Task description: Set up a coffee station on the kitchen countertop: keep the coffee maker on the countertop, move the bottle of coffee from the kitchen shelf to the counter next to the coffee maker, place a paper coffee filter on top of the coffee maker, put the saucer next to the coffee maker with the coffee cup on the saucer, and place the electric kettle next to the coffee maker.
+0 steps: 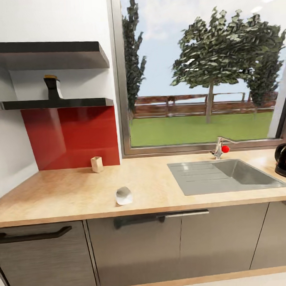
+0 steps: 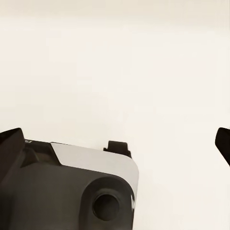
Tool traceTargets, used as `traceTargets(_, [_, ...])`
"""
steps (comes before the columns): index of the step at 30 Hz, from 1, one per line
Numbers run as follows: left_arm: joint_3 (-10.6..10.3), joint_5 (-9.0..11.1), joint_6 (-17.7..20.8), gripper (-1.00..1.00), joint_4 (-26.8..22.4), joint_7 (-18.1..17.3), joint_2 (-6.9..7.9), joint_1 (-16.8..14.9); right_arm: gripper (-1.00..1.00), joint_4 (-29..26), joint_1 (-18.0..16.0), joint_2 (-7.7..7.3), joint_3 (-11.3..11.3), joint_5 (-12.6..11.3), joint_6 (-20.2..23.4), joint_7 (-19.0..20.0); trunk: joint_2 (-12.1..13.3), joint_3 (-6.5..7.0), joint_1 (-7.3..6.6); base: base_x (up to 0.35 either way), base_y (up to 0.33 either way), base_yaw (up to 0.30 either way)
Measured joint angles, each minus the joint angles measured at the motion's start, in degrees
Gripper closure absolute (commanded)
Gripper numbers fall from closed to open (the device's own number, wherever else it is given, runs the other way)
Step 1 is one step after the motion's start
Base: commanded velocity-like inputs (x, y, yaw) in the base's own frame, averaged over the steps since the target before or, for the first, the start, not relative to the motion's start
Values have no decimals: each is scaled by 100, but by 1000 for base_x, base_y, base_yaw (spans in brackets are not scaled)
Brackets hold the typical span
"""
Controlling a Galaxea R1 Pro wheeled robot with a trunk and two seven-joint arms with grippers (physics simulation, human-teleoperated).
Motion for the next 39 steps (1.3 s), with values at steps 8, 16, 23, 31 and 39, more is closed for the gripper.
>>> traceTargets(8, [-1, -7, 0, -100, 0, 1, -18, 0, -100, 0, 0, 0, 2, 0, 0, 0, 0, 0, 0, 0, 342, -2])
traceTargets(16, [-1, -7, 0, -100, 2, 2, -19, 2, -100, 0, -1, 9, 3, 2, 2, 0, 0, 0, 0, 0, 342, 209])
traceTargets(23, [-1, -7, -1, -100, 4, 4, -18, 0, -100, -1, 0, -2, -1, 0, 0, 0, 0, 0, 0, 0, 342, 110])
traceTargets(31, [-1, -8, -8, -100, 2, 5, -20, 0, -100, -3, 0, 0, 0, 0, 0, 0, 0, 0, 0, 0, 342, 6])
traceTargets(39, [-1, -10, -9, -100, 1, 2, -18, 0, -100, 0, 0, 0, -4, 0, 0, 0, 0, 0, 0, 0, 342, 0])
